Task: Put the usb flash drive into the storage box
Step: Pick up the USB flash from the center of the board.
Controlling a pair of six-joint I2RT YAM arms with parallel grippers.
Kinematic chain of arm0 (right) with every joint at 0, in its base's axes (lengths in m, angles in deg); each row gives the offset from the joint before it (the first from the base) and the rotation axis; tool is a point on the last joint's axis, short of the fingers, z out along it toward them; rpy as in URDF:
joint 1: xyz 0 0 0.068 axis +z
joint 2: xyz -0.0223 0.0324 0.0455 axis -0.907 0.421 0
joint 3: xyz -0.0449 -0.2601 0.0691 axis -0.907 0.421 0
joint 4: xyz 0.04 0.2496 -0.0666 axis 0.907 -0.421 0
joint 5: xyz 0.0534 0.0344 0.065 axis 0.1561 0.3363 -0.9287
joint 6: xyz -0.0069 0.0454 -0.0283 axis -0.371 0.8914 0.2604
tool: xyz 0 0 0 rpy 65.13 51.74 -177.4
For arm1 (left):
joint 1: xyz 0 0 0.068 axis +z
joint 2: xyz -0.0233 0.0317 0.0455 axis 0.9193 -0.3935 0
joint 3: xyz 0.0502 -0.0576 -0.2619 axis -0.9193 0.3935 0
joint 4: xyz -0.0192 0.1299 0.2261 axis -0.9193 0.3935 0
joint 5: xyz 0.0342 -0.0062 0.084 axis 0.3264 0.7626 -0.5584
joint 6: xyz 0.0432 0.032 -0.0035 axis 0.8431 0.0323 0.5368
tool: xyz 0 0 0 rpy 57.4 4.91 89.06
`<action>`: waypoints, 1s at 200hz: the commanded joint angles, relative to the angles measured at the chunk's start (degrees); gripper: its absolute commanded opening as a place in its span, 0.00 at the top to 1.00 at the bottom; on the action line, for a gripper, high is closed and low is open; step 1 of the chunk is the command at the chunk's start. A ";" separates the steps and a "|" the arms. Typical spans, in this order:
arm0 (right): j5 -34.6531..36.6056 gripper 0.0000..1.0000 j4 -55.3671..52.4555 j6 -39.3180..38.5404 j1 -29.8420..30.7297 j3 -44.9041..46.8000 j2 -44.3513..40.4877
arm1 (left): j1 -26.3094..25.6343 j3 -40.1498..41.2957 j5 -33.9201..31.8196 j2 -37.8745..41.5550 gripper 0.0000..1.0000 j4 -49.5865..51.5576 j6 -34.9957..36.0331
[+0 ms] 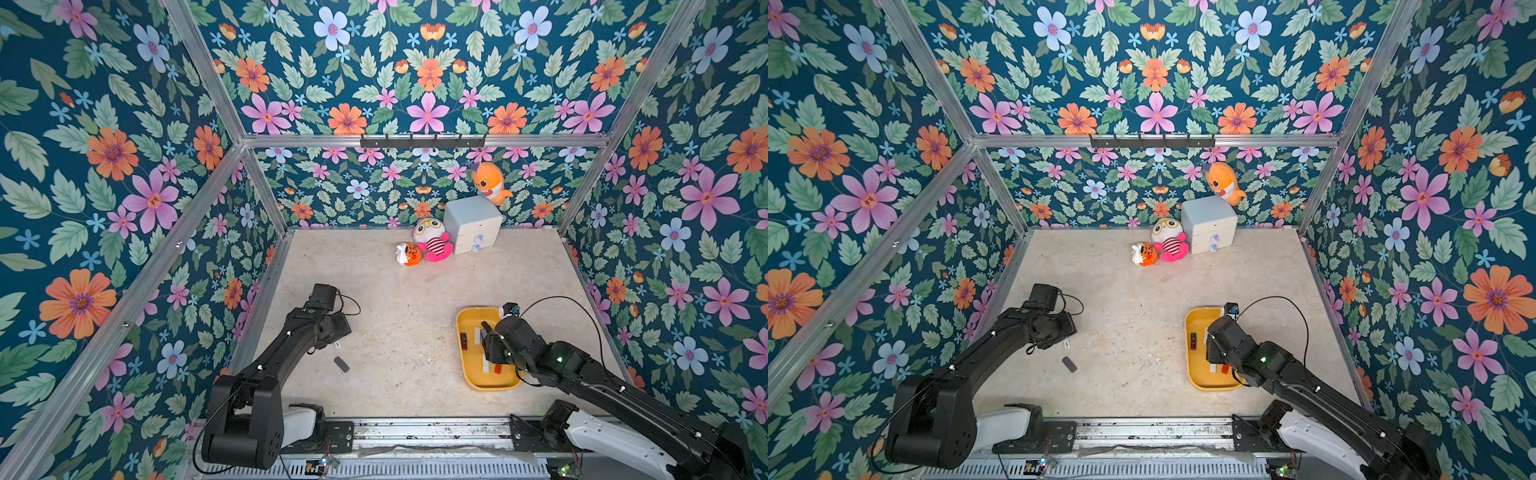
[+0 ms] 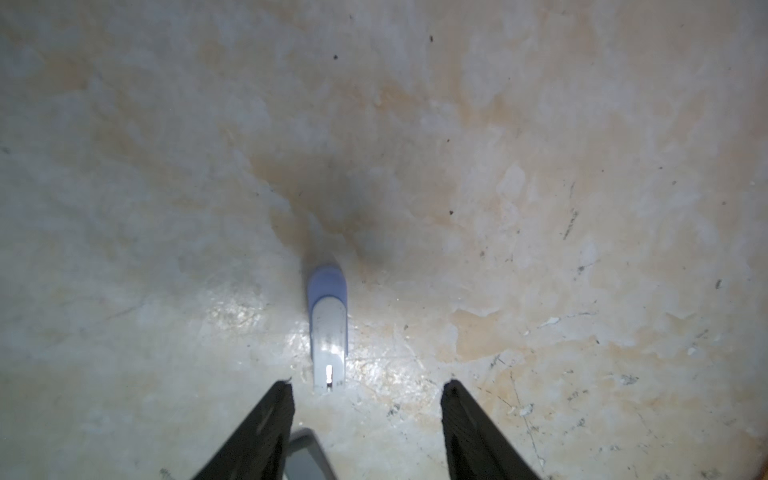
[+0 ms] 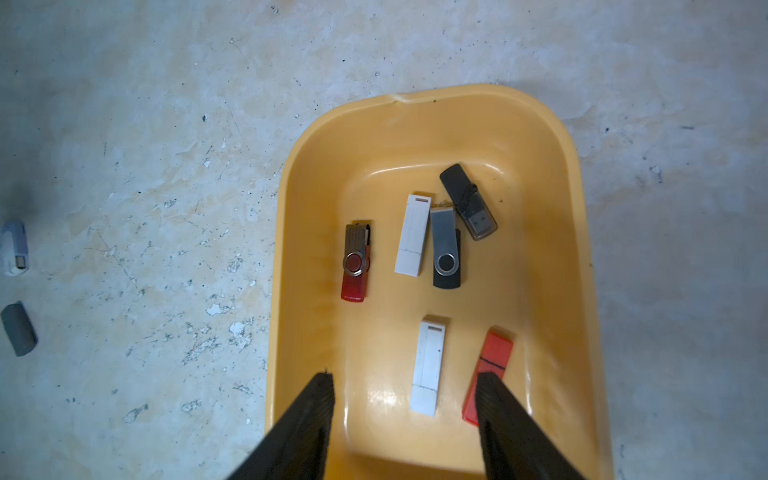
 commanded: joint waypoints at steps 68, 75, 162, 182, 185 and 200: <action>1.49 0.40 0.54 -0.90 -0.01 2.01 0.20 | -1.93 2.69 -7.20 -2.29 0.45 -1.79 -4.66; 1.45 0.40 0.54 -0.94 0.03 2.00 0.34 | -1.94 2.75 -7.17 -2.64 0.46 -2.15 -4.66; 1.10 0.40 1.06 -1.41 0.04 2.17 0.70 | -1.84 3.97 -6.60 -7.13 0.62 -6.12 -4.81; 0.99 0.40 1.08 -1.42 0.04 2.17 0.59 | -1.76 3.96 -7.16 -7.15 0.66 -6.21 -4.82; 1.00 0.40 1.10 -1.41 0.03 2.17 0.64 | -1.76 3.99 -7.24 -7.22 0.68 -6.29 -4.79; 1.01 0.40 1.14 -1.50 0.04 2.18 0.69 | -1.57 3.73 -7.44 -7.66 0.73 -6.22 -4.68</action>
